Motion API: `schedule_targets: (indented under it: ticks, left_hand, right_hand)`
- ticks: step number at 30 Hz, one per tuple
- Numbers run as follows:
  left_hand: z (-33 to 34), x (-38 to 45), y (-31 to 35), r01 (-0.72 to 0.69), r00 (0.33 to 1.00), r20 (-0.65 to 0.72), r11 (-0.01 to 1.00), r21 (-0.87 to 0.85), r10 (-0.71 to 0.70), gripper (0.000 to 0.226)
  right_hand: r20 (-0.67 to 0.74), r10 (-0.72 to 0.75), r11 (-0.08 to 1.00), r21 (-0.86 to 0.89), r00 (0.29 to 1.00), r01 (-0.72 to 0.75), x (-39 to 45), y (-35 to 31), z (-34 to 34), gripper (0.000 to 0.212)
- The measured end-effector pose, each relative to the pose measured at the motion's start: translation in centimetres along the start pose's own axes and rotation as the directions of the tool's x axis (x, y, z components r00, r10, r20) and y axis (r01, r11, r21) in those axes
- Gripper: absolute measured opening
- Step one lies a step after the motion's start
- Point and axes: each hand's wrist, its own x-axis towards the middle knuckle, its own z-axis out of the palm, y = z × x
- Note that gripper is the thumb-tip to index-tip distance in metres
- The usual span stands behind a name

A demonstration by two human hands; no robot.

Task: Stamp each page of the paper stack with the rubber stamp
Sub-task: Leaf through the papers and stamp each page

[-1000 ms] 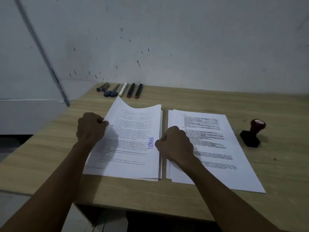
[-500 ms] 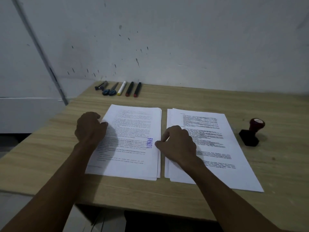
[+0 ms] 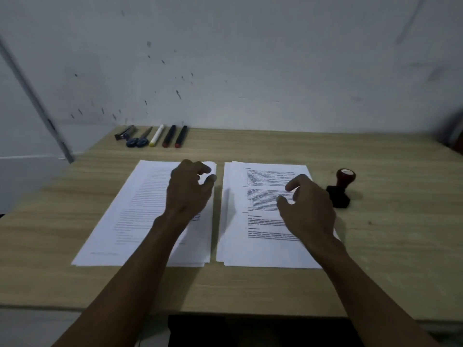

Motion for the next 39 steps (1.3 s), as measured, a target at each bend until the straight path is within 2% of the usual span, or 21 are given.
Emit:
schedule_targets:
  ticks: [4,7,10,12,14,16,18,20,22,26,29,35,39]
  left_hand:
    - [3.7,-0.9,3.1,-0.102,0.987,0.115,0.993,-0.063,0.109,0.017]
    - [5.9,-1.5,4.8,-0.139,0.974,0.163,0.984,-0.111,0.156,0.017]
    - [7.4,-1.8,6.1,-0.143,0.964,0.21,0.982,-0.124,0.167,0.02]
    - [8.1,-1.7,6.7,-0.148,0.953,0.25,0.983,-0.108,0.171,0.022]
    - [8.6,-1.6,7.1,-0.16,0.939,0.294,0.983,-0.092,0.18,0.025]
    - [8.7,-1.6,7.4,-0.176,0.921,0.338,0.981,-0.08,0.193,0.029]
    - [8.8,-1.5,7.6,-0.186,0.905,0.377,0.98,-0.067,0.198,0.033]
    - [8.8,-1.6,7.7,-0.205,0.892,0.4,0.977,-0.061,0.212,0.035]
    - [9.0,-1.7,7.8,-0.234,0.881,0.41,0.971,-0.053,0.234,0.035]
    - [9.4,-2.2,7.6,-0.257,0.864,0.445,0.966,-0.015,0.236,0.037]
    - [9.7,-2.5,7.2,-0.258,0.863,0.449,0.966,-0.007,0.233,0.037]
    - [9.8,-2.9,6.9,-0.257,0.876,0.422,0.966,0.002,0.232,0.048]
    - [10.0,-2.8,6.7,-0.256,0.878,0.42,0.967,0.012,0.228,0.042]
  right_hand:
    - [-0.179,-0.001,0.996,-0.085,0.984,-0.015,1.5,3.2,-1.9,0.038]
    - [-0.253,0.044,0.992,-0.105,0.966,-0.073,2.9,4.7,-3.0,0.056]
    - [-0.202,0.095,0.984,-0.129,0.975,-0.123,4.6,6.0,-4.0,0.077]
    - [-0.126,0.14,0.973,-0.169,0.982,-0.16,5.5,6.4,-4.5,0.081]
    - [-0.05,0.185,0.961,-0.201,0.981,-0.192,6.2,6.7,-4.8,0.072]
    - [-0.005,0.207,0.956,-0.212,0.978,-0.203,6.7,6.8,-4.8,0.054]
    - [-0.005,0.185,0.959,-0.218,0.983,-0.181,6.9,7.0,-4.8,0.037]
    - [-0.041,0.136,0.968,-0.207,0.99,-0.142,6.8,7.2,-4.9,0.028]
    - [-0.096,0.066,0.986,-0.145,0.993,-0.08,6.6,7.3,-4.9,0.026]
    - [-0.231,-0.124,0.989,0.044,0.965,0.138,5.4,7.2,-3.6,0.034]
    - [-0.285,-0.168,0.965,0.148,0.944,0.217,3.8,7.4,-2.1,0.036]
    - [-0.261,-0.238,0.944,0.166,0.936,0.286,2.2,8.0,-1.1,0.032]
    - [-0.242,-0.286,0.934,0.146,0.927,0.326,1.9,8.3,-1.0,0.032]
